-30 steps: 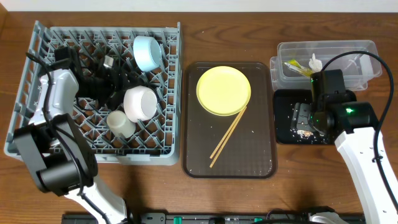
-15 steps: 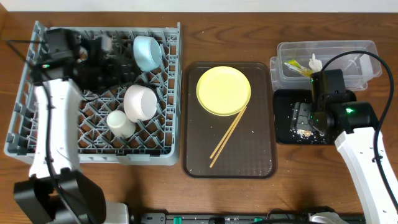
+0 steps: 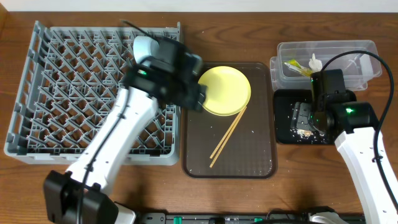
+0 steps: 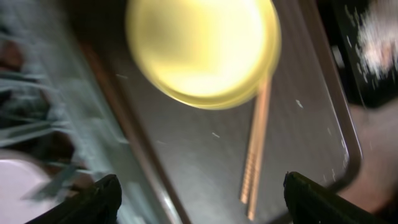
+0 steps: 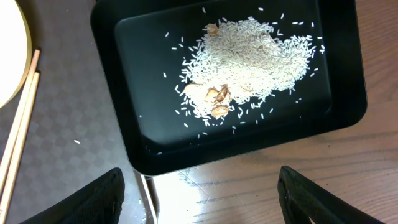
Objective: Sort waste into correct bins and load items into the dishwasher rack
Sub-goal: 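Reach the left gripper to the tray and grasp one wooden chopstick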
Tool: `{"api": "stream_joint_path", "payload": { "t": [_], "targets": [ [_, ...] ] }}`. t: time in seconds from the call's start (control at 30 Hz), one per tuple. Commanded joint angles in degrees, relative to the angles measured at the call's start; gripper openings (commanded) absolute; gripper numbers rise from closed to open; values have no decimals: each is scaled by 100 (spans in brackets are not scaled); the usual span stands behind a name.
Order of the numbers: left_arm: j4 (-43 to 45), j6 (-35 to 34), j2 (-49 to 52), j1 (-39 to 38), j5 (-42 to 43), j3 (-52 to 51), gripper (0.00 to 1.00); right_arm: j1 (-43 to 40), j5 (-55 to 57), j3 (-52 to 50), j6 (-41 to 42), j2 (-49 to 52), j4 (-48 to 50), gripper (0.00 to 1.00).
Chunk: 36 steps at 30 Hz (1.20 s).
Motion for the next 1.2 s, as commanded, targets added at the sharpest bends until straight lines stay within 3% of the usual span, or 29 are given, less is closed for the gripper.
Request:
{"api": "stream_joint_path", "payload": {
  "t": [0.0, 0.2, 0.67, 1.17],
  "targets": [
    [-13, 31, 59, -511, -291, -291, 85, -68, 81, 109, 76, -33, 22, 77],
    [127, -142, 466, -1217, -1274, -686, 85, -68, 79, 109, 76, -33, 24, 77],
    [710, -227, 1786, -1558, -1427, -726, 84, -68, 79, 109, 76, -33, 11, 77],
    [1045, -267, 1969, -1766, -1425, -872, 80, -68, 79, 109, 74, -33, 13, 77]
  ]
}}
